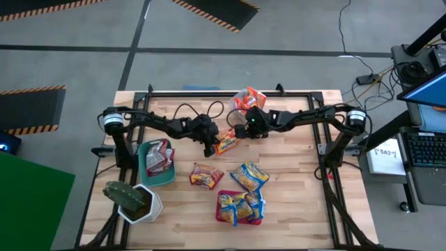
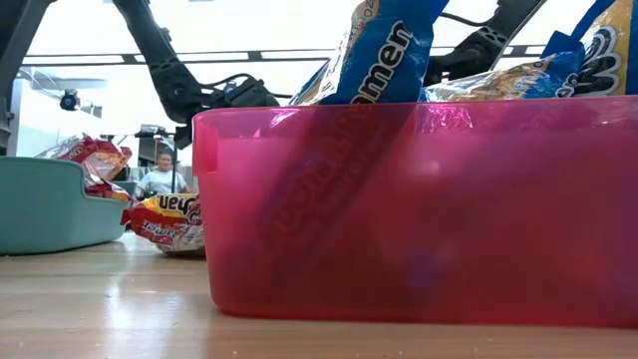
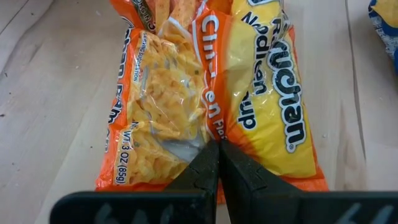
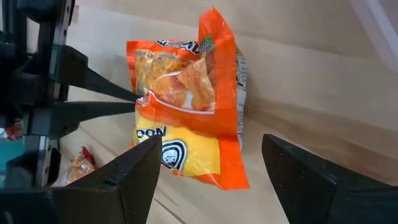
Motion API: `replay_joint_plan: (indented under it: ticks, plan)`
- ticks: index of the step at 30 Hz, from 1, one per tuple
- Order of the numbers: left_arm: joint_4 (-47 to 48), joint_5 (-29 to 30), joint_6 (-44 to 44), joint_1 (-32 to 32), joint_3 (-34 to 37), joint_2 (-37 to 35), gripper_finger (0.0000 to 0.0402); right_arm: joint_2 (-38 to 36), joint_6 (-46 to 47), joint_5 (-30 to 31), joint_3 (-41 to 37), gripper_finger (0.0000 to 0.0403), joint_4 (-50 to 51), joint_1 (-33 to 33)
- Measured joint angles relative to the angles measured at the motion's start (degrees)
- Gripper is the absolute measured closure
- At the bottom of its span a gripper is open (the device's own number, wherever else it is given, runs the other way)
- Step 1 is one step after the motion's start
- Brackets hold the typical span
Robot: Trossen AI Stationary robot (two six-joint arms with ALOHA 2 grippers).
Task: Sort Maruchan noodles
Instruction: Put the orange noodle pack into the transparent bin
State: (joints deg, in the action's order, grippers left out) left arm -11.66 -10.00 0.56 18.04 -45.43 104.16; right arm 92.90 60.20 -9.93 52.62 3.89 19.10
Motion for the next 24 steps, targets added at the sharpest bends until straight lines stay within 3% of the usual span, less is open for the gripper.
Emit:
replay_joint_plan:
  ticks: [8, 13, 24]
  plan:
    - [-1.35, -0.97, 0.59, 0.0, 0.09, 0.17, 0.0401, 2.37, 0.31, 2.41, -0.39, 0.0138, -3.5, -2.1]
    - [-1.35, -1.5, 1.52, -0.01, 0.13, 0.17, 0.0401, 5.82, 0.94, 0.58, -0.4, 0.0145, -10.97, -2.61]
    - [-1.37, -3.04, 2.32, -0.72, 0.16, 0.17, 0.0401, 6.99, -0.22, -0.95, -0.38, 0.0174, -15.78, -2.59]
